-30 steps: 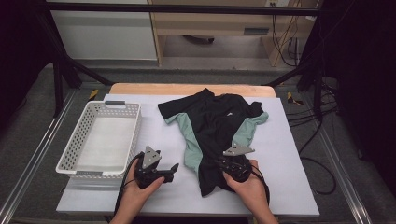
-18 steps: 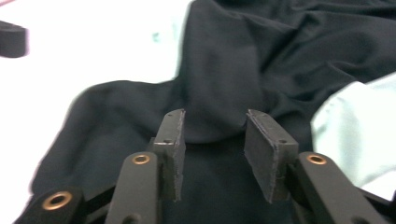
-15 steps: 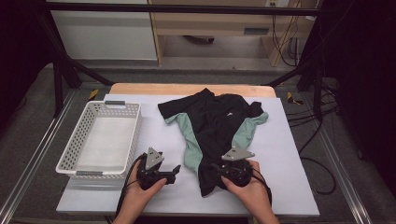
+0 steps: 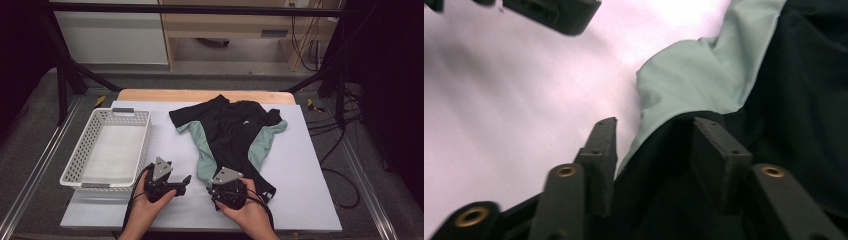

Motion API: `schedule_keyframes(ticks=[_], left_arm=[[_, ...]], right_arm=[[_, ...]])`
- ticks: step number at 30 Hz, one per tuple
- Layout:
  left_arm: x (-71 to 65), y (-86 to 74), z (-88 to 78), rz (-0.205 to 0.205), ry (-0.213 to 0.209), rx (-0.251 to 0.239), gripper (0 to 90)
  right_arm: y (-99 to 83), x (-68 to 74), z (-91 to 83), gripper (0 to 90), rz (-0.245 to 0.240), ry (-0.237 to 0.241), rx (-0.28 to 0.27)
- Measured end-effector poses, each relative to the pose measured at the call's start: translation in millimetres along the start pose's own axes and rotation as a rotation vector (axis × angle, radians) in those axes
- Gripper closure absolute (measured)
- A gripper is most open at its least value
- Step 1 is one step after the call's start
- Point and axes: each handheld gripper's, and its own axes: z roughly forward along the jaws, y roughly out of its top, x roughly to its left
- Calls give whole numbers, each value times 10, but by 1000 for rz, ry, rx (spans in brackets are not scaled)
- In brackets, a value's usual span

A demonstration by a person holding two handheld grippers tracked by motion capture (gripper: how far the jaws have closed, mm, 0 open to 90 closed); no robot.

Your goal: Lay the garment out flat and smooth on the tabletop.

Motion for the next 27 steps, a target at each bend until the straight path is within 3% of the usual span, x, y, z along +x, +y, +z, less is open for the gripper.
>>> schedule_keyframes(ticks=[4, 6, 8, 11, 13, 15, 16, 19, 21, 24, 27], left_arm=[[6, 3, -1, 0, 2, 0, 154], [9, 4, -5, 0, 3, 0, 154], [13, 5, -8, 0, 5, 0, 154], [17, 7, -11, -4, 2, -4, 154], [16, 7, -13, -3, 1, -3, 154], [4, 5, -8, -1, -3, -3, 154], [-1, 4, -5, -1, -4, -2, 155], [-26, 5, 11, 9, -10, 5, 157], [-54, 7, 25, 15, -18, 10, 163], [-130, 20, 42, 20, -41, 11, 191], [-259, 35, 58, 46, -78, 24, 240]], right_arm=[[-13, 5, 35, 829, -31, -19, 34], [-3, -12, 10, 860, -24, -13, 26], [7, -43, -22, 864, 5, 43, 3], [22, -113, -123, 865, 73, 183, -100], [30, -197, -187, 865, 126, 208, -140], [3, -320, -227, 864, 178, 180, -147], [-35, -403, -235, 863, 208, 133, -129], [-150, -584, -205, 862, 239, 25, -64], [-199, -662, -177, 862, 255, -20, -30], [-238, -748, -106, 828, 270, -36, 9], [-233, -747, -57, 686, 277, -26, 25]])
